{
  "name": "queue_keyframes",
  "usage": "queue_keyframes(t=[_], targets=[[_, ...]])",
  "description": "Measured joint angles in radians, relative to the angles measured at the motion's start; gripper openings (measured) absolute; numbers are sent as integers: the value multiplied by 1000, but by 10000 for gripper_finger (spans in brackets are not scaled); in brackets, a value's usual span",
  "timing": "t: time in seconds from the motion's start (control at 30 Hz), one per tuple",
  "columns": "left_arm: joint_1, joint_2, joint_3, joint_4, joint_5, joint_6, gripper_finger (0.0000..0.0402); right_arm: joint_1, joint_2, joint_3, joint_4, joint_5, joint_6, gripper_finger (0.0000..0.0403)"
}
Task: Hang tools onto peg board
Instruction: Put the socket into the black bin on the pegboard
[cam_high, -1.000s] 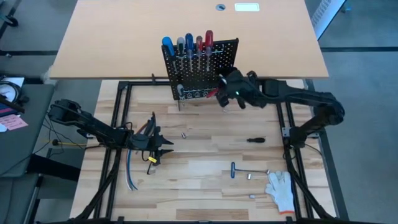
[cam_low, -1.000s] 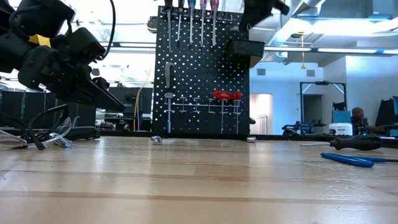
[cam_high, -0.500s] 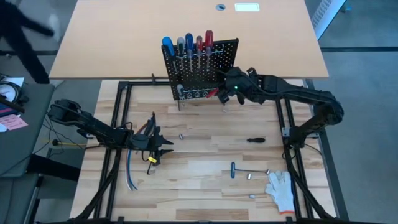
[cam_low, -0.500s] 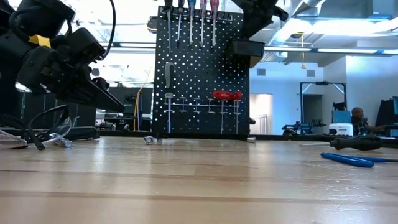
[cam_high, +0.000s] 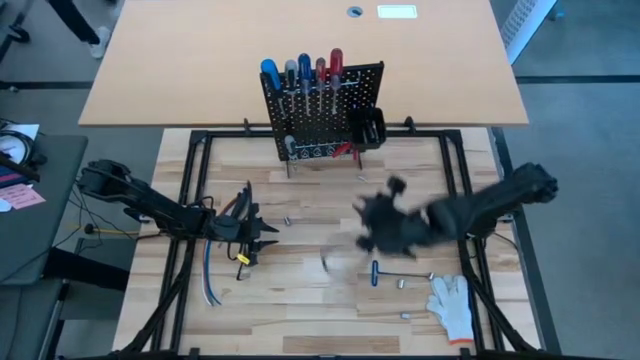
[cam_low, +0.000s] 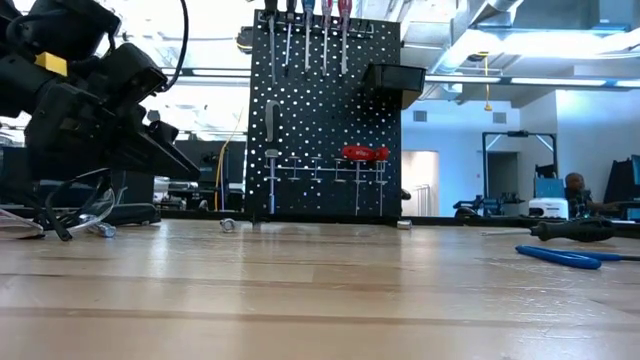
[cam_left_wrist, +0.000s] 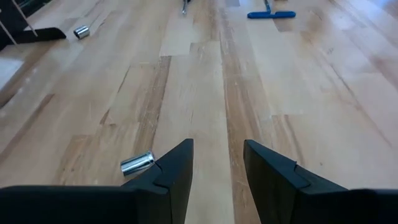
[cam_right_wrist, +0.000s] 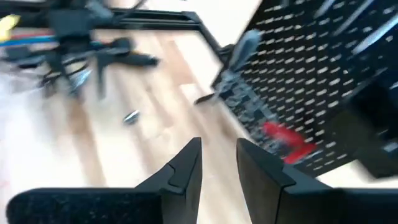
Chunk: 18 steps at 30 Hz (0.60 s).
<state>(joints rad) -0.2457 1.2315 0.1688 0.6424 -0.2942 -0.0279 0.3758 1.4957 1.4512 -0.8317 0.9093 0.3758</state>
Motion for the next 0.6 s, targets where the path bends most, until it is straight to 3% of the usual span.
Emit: queue_keyframes(t=[0.17,0.33,0.47,0.6], targets=[[28,71,0,72,0,9,151,202,1,-213,30,130,334,107],[79,199,51,127,0,-30,203,319,1,-384,58,237,652,107],[108,333,146,75,-24,-20,244,338,0,-451,55,317,757,107],[107,423,263,-76,-134,-81,251,320,0,-466,66,322,772,107]])
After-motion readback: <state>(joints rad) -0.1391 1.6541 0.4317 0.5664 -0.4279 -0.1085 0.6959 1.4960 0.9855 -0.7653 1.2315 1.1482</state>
